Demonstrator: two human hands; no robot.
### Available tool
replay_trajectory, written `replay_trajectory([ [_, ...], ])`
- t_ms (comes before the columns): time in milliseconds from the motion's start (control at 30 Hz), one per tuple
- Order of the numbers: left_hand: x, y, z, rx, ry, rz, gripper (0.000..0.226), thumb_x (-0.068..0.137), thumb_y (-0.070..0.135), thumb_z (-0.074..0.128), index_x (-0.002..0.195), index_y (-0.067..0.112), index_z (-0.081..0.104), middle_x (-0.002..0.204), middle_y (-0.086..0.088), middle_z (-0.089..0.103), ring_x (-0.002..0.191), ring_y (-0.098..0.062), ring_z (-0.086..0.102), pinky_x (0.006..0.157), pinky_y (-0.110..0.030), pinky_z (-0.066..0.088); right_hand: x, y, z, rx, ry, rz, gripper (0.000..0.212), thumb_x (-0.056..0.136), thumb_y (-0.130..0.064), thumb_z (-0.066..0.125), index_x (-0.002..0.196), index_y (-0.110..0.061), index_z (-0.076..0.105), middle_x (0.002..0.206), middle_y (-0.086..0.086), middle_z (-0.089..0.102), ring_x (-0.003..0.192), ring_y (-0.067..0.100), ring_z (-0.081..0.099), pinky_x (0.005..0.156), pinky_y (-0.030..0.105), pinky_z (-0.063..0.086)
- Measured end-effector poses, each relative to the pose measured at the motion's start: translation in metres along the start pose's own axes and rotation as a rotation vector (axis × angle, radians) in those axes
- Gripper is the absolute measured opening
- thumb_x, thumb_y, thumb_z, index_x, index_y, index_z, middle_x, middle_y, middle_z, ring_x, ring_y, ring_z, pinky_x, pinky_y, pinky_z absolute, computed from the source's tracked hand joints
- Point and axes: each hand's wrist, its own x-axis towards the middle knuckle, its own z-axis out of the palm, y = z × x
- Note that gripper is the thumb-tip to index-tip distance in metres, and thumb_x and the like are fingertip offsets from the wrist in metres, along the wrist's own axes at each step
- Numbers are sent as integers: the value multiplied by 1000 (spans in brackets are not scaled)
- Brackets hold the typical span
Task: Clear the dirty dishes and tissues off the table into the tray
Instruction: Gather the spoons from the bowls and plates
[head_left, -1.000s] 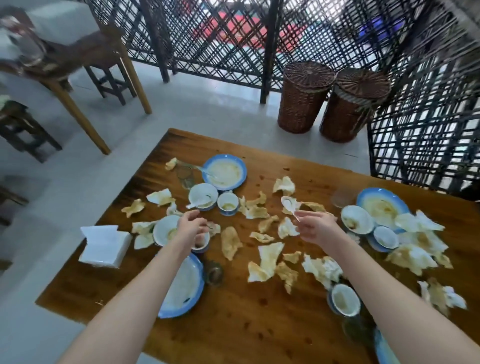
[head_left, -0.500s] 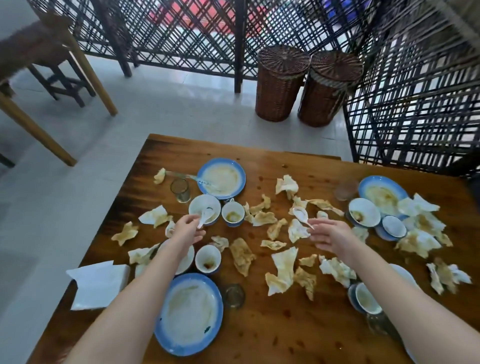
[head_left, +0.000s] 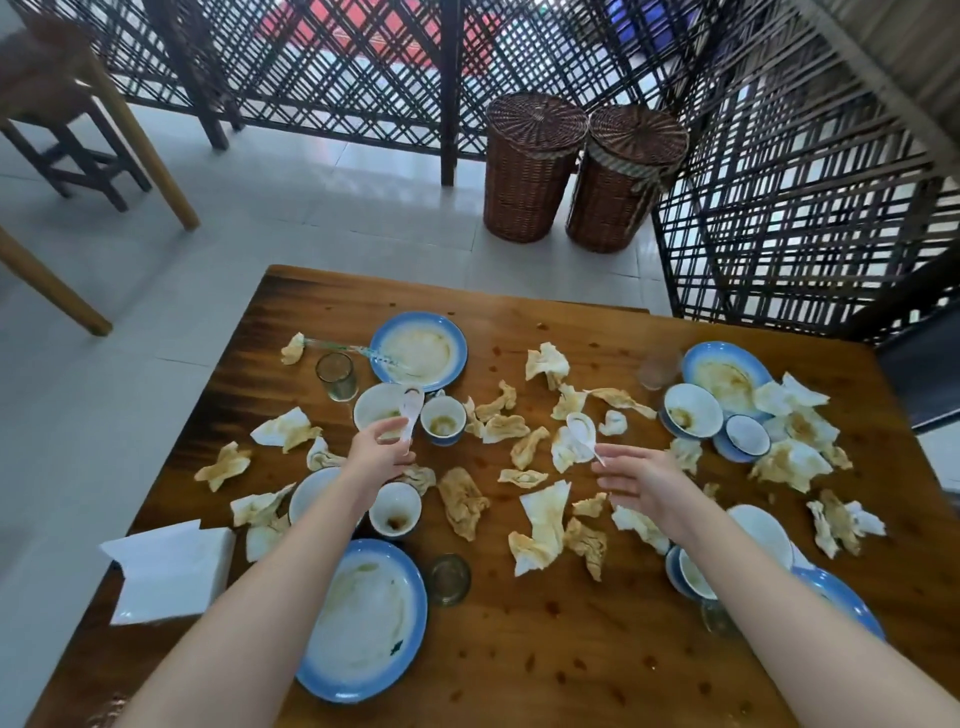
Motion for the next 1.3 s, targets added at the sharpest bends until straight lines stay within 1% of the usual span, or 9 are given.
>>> replay_trajectory([
  [167, -19, 4, 29, -11, -40, 24, 38, 94, 4, 57, 131, 13, 55, 116, -14, 57, 96, -25, 62, 87, -37, 52, -11, 8, -4, 67, -1, -11, 20, 91, -8, 62, 108, -15, 69, 103, 8, 71, 95, 22, 66, 74, 32, 53],
  [300, -37, 7, 61, 6, -64, 12, 38, 93, 1, 59, 128, 16, 57, 120, -14, 55, 97, -24, 64, 74, -28, 52, -22, 20, -23, 88, -3, -27, 18, 91, -7, 62, 104, -16, 70, 101, 7, 71, 91, 21, 68, 73, 31, 53],
  [433, -62, 3, 99, 42, -108, 15, 33, 93, 2, 59, 121, 20, 59, 114, -9, 58, 93, -21, 63, 72, -28, 51, -36, 39, -57, 135, 39, -40, 19, 92, -5, 60, 108, -12, 68, 104, 10, 69, 91, 22, 66, 77, 34, 52],
  [533, -84, -5, 135, 79, -110, 12, 32, 93, 3, 59, 120, 20, 60, 113, -6, 58, 90, -18, 62, 81, -32, 50, -51, 57, -86, 195, 45, -65, 21, 90, -5, 62, 110, -10, 67, 107, 13, 68, 88, 24, 64, 69, 31, 49],
  [667, -119, -20, 189, 104, -121, 31, 26, 94, 4, 59, 115, 20, 61, 115, -7, 57, 87, -18, 63, 77, -31, 51, -75, 87, -136, 198, 59, -85, 16, 91, -6, 60, 104, -13, 67, 100, 10, 68, 83, 20, 63, 76, 34, 48],
  [767, -145, -33, 235, 121, -117, 51, 23, 95, 4, 57, 111, 21, 62, 115, -6, 55, 86, -16, 63, 83, -35, 54, -93, 117, -185, 170, 67, -114, 17, 91, -10, 61, 106, -15, 67, 90, 4, 69, 77, 16, 62, 73, 32, 47],
  [867, -171, -45, 286, 173, -137, 63, 22, 95, 11, 58, 112, 24, 62, 113, -3, 60, 83, -15, 64, 65, -26, 51, -109, 149, -238, 160, 112, -129, 14, 90, -12, 63, 100, -19, 68, 85, 1, 69, 73, 14, 62, 70, 30, 47],
  [1033, -212, -59, 373, 212, -251, 76, 27, 95, 12, 58, 121, 20, 61, 99, -7, 63, 77, -18, 62, 53, -22, 43, -127, 198, -315, 226, 224, -123, 14, 90, -9, 63, 95, -21, 67, 87, 3, 70, 76, 16, 63, 77, 35, 52],
  [1300, -249, -68, 510, 333, -447, 103, 33, 95, 10, 58, 128, 14, 55, 95, -5, 61, 76, -17, 61, 58, -25, 39, -149, 258, -416, 423, 356, -64, 14, 91, -7, 62, 98, -17, 67, 83, 3, 71, 68, 13, 62, 65, 28, 49],
])
